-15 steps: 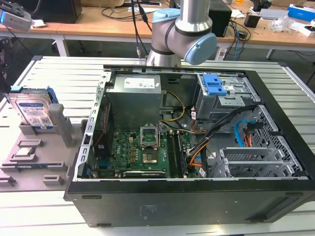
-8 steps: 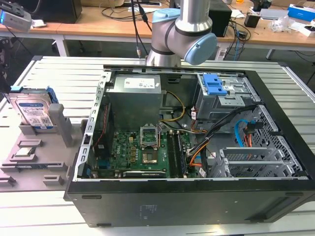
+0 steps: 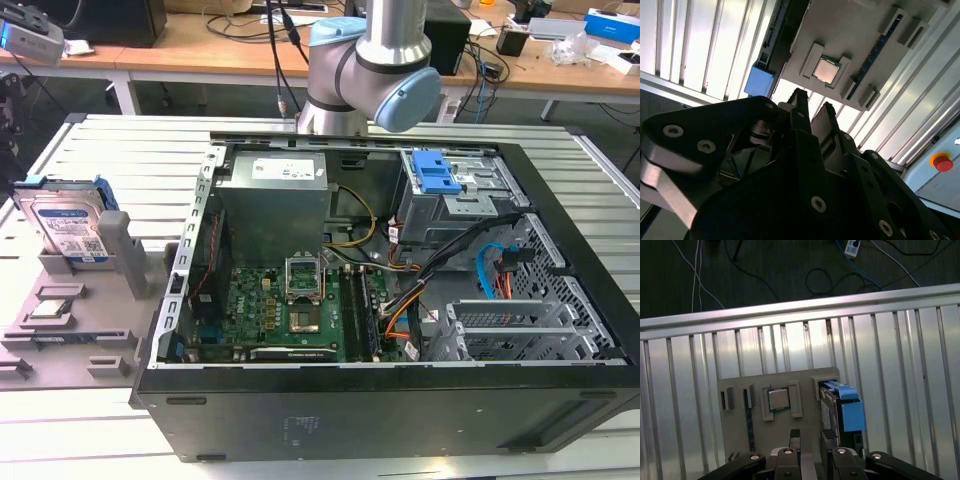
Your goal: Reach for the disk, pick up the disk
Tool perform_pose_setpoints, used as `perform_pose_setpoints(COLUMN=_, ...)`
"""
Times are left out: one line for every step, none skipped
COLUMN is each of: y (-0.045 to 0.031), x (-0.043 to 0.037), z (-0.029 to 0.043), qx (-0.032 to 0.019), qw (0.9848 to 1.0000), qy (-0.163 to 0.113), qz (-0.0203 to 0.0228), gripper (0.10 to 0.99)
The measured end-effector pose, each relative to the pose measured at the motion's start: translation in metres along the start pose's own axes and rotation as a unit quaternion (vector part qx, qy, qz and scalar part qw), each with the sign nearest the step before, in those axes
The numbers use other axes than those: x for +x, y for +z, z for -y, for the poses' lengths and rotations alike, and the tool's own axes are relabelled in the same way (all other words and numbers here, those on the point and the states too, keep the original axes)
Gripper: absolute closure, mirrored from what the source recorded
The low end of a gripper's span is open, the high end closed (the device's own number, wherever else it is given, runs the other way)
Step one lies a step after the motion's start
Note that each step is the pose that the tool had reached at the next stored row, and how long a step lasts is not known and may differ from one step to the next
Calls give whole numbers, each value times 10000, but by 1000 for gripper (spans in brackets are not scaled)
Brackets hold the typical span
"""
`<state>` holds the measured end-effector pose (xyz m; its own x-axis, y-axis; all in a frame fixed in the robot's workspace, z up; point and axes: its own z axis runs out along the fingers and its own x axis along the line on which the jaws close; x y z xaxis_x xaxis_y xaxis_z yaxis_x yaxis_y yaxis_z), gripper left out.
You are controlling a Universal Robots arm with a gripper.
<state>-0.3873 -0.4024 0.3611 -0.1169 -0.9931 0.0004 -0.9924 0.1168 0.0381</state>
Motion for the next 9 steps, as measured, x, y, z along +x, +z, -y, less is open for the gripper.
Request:
perform_pose_setpoints(y=-1, x=-16, z=-1, qx=-1, qw=10000, qy=1, qz=-1, gripper=784)
perform_pose_setpoints(y=-1, x=-29, z=-1, qx=-1, qw=10000, qy=0, qz=0, gripper=784)
perform_pose_setpoints(y=-1, x=-48, z=-1, qx=0, qw=10000, qy=-1, qz=0, gripper=784)
perform_pose_setpoints(y=0, x=-59, z=-1, qx=0, qw=10000, qy=-2, qz=0, gripper=784)
perform_pose_setpoints(y=-1, x=-70, z=-2, qx=-1, qw=10000, qy=-2, qz=-1, gripper=784)
perform_pose_setpoints(y=0, x=-85, z=-3, qx=0, qw=10000, qy=-4, qz=-1, gripper=784)
perform_pose_setpoints(y=0, x=-96, z=-3, qx=0, qw=10000, qy=-4, qz=-1, gripper=784)
perform_pose_setpoints(y=-1, x=-103, z=-4, qx=-1, qw=10000, qy=-5, qz=-1, gripper=784)
perform_pose_setpoints(y=0, x=-114, z=-5, qx=0, qw=10000, qy=-6, qz=-1, gripper=784)
